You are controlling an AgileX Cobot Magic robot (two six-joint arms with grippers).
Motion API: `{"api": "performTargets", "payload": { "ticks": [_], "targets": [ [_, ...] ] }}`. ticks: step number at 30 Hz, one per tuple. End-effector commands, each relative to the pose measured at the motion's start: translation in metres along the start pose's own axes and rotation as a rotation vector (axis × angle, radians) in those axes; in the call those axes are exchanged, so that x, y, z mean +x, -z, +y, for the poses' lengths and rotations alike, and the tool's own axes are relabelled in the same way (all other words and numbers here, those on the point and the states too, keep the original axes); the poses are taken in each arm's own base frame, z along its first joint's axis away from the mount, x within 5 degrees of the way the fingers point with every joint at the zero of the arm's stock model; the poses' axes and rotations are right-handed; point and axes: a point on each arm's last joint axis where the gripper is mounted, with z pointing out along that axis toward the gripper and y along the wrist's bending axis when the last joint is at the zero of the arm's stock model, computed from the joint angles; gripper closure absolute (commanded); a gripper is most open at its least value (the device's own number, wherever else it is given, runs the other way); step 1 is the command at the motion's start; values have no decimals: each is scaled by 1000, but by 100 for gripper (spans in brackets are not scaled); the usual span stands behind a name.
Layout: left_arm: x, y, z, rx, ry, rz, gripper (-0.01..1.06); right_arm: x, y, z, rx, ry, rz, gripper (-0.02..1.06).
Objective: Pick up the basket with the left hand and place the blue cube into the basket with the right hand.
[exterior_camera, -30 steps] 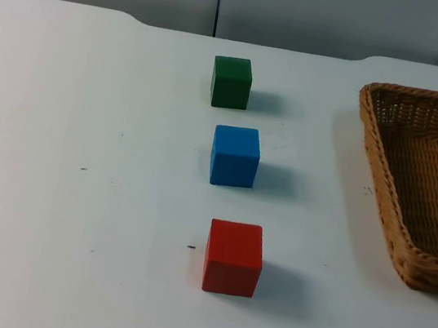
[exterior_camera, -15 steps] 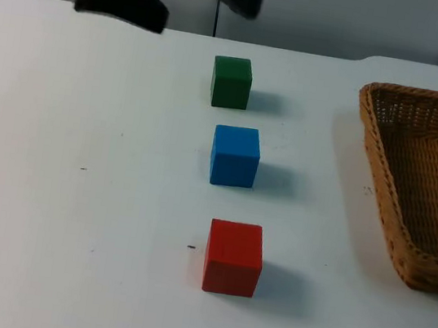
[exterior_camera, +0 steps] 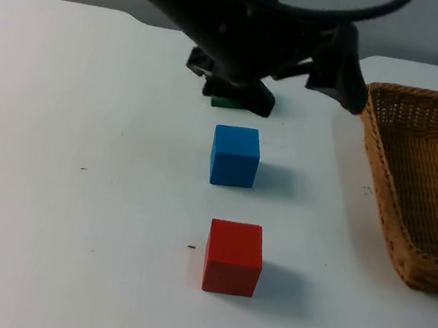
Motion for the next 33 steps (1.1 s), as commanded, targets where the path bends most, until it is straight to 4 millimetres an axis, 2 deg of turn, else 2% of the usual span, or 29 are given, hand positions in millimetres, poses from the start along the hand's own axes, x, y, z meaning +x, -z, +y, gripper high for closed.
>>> {"api": "performTargets", "payload": {
  "ticks": [1, 2, 6, 11, 24, 27, 33],
  "targets": [
    [1, -24, -2, 16, 22, 22, 5, 1, -2, -1, 13, -1, -3, -1],
    [1, -24, -2, 16, 22, 22, 5, 1, -2, -1, 13, -1, -3, -1],
    [3, -53, -3, 33, 19, 50, 5, 1, -2, -1, 13, -1, -3, -1],
    [-1, -73, -4, 46, 28, 49, 5, 1, -2, -1, 13, -1, -3, -1],
    [8, -110, -5, 29, 26, 106, 5, 1, -2, -1, 13, -2, -3, 0],
    [12, -121, -12, 37, 23, 119, 5, 1, -2, -1, 13, -2, -3, 0],
    [10, -130, -17, 27, 33, 90, 5, 1, -2, -1, 13, -2, -3, 0]
  ]
}}
